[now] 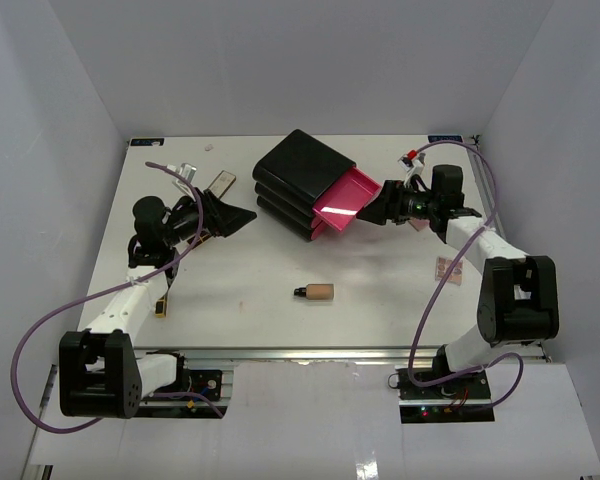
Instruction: Organize the makeup
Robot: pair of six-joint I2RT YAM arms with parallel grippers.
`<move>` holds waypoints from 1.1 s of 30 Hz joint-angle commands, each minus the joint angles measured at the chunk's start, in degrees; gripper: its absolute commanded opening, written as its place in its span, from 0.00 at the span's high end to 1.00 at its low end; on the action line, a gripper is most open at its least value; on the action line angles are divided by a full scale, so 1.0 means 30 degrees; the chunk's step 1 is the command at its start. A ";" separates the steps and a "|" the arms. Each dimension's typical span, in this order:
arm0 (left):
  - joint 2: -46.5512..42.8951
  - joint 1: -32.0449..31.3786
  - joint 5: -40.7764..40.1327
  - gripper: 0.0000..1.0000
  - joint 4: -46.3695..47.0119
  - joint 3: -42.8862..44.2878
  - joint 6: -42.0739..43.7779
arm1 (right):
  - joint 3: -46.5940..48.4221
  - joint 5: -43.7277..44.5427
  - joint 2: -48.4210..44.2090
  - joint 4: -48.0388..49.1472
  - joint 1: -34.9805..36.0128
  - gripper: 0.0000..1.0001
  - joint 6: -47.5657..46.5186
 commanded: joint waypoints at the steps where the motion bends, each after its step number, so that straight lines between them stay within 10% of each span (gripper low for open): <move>1: -0.0351 -0.0955 0.1093 0.02 0.0173 0.0917 0.0737 | -0.0592 -0.2799 -0.1746 -0.0826 -0.1603 0.12 -0.1881; 8: -0.0218 -0.4121 0.0762 0.02 -0.2387 0.1826 0.3202 | -0.1226 -0.5566 -0.2881 -0.4275 -0.2959 0.12 -0.5831; 20: 0.1692 -1.5682 -1.2574 0.13 -1.4050 0.5089 1.3293 | -0.5205 -0.8720 -1.1566 -0.6800 -0.3449 0.16 -1.4243; 33: 0.6468 -1.7763 -1.4117 0.18 -1.4914 0.6268 1.9054 | -0.7469 -0.9813 -1.5035 -0.6682 -0.6503 0.15 -1.5883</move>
